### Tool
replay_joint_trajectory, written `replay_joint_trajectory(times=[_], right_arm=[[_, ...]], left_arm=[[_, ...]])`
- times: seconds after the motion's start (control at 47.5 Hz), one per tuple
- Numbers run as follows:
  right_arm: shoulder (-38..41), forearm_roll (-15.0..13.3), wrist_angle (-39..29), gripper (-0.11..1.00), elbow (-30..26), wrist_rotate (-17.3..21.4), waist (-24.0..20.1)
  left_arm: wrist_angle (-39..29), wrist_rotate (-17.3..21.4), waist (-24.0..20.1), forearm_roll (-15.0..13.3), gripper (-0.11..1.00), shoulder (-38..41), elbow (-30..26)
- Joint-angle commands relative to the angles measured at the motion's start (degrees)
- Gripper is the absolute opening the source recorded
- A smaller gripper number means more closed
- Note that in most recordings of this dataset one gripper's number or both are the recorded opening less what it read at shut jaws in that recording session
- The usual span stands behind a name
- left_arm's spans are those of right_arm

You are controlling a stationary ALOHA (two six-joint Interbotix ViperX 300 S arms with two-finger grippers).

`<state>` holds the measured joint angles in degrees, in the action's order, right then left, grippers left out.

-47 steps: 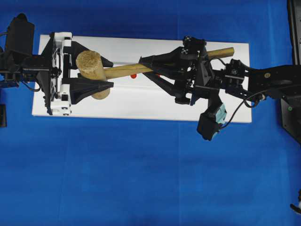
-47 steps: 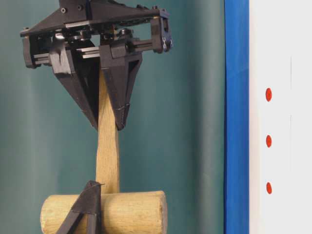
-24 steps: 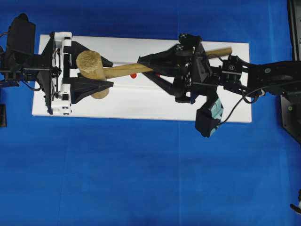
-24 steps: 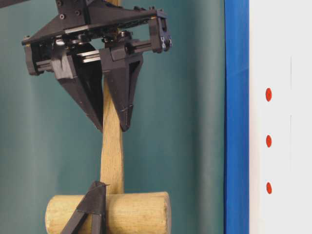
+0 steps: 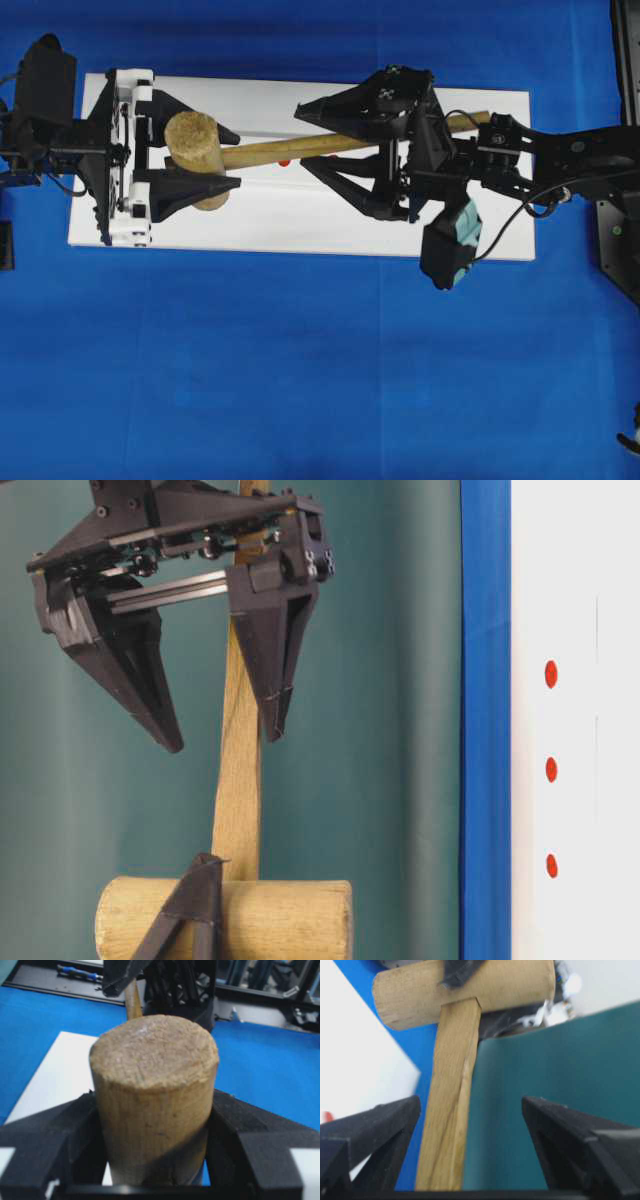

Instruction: Hit the mark with a hammer.

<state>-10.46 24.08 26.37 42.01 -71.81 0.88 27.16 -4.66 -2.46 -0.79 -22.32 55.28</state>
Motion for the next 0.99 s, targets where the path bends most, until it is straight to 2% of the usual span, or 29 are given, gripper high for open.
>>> replay_joint_trajectory(times=[0.0,0.105,0.126,0.274,0.4,0.527,0.843,0.885,0.969], right_arm=[[-1.7,5.3,-2.3,0.98,-1.9,1.8,-0.1],[-2.1,12.2,-6.8,0.98,-2.4,3.4,0.3],[-2.3,14.4,-8.1,0.98,-2.5,3.8,0.4],[-3.1,25.2,-14.0,0.98,-3.1,5.8,1.7],[-3.5,31.8,-19.1,0.97,-3.5,6.2,2.7],[-3.5,33.9,-22.1,0.95,-4.0,6.2,2.8],[-3.1,34.7,-22.3,0.91,-4.7,6.4,2.8],[-3.0,34.7,-22.5,0.86,-4.7,6.4,2.9],[-3.0,34.7,-22.9,0.64,-4.7,6.4,2.9]], left_arm=[[0.1,1.8,0.8,0.2,0.44,-1.4,-0.5],[-0.3,4.1,1.1,0.2,0.44,-1.8,-0.3],[-0.4,4.5,1.1,0.2,0.44,-1.9,-0.2],[-0.4,6.9,1.9,0.2,0.44,-2.5,0.1],[-0.4,8.3,2.3,0.2,0.44,-2.5,0.2],[-0.7,8.7,2.3,0.2,0.44,-2.5,0.1],[-0.9,8.7,2.3,0.2,0.44,-2.4,0.1],[-0.9,8.7,2.3,0.2,0.44,-2.4,0.1],[-1.1,8.7,2.3,0.2,0.44,-2.5,0.2]])
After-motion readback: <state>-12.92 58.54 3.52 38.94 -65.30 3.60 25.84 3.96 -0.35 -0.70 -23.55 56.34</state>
